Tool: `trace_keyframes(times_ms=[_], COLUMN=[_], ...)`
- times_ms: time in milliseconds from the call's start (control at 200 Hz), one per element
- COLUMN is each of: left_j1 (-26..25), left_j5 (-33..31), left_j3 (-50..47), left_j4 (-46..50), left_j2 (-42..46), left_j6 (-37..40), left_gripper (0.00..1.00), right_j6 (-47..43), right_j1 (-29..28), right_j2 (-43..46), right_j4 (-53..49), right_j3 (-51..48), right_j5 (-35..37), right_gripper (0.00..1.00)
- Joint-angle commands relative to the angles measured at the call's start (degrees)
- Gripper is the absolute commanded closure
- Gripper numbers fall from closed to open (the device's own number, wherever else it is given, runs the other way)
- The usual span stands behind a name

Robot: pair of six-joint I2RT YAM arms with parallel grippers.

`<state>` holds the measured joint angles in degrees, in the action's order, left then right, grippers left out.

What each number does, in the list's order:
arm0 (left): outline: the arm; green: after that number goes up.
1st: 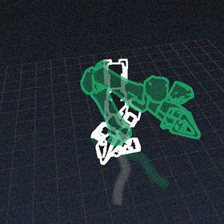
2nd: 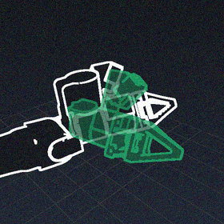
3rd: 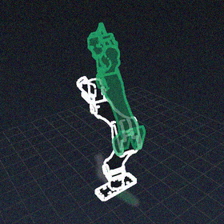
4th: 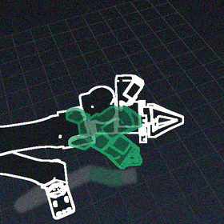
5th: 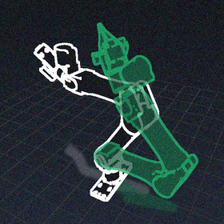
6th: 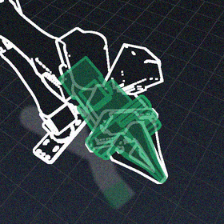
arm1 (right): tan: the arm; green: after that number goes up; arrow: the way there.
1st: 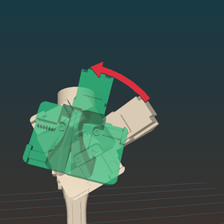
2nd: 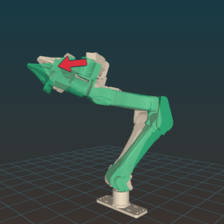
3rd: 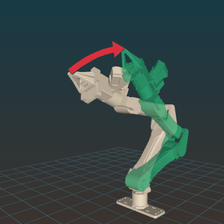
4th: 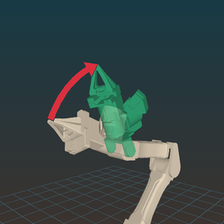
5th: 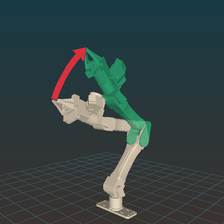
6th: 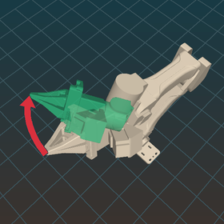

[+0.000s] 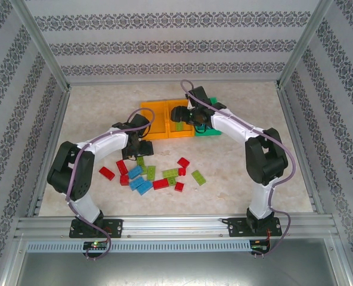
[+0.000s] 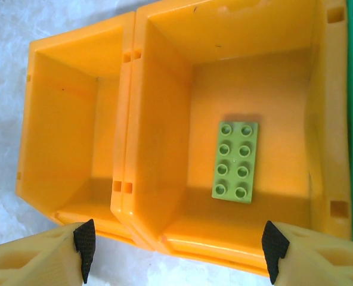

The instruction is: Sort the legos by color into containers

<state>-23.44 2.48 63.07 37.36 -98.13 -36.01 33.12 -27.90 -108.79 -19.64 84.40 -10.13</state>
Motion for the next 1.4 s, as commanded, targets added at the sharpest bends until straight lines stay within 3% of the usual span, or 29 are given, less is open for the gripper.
trace_keyframes(times_ms=[0,420,1059,1394], left_j1=[0.6,0.1,-0.8,-1.7], left_j5=[-1.4,-1.2,-1.9,-2.2], left_j3=[0.0,-0.1,1.0,3.5], left_j4=[2.5,2.8,1.9,0.7], left_j2=[-1.4,-3.1,-3.5,-2.6], left_j6=[-1.0,-0.4,0.6,1.3], left_gripper=[0.23,0.31,0.68,0.72], right_j6=[0.1,1.1,1.2,1.4], right_j1=[0.2,2.7,4.9,7.3], right_j2=[3.6,7.8,16.8,22.8], right_j4=[1.6,2.7,2.9,2.9], right_j3=[-1.7,-8.0,-19.2,-26.5], right_j5=[1.7,3.0,7.3,9.7], right_gripper=[0.23,0.23,0.21,0.19])
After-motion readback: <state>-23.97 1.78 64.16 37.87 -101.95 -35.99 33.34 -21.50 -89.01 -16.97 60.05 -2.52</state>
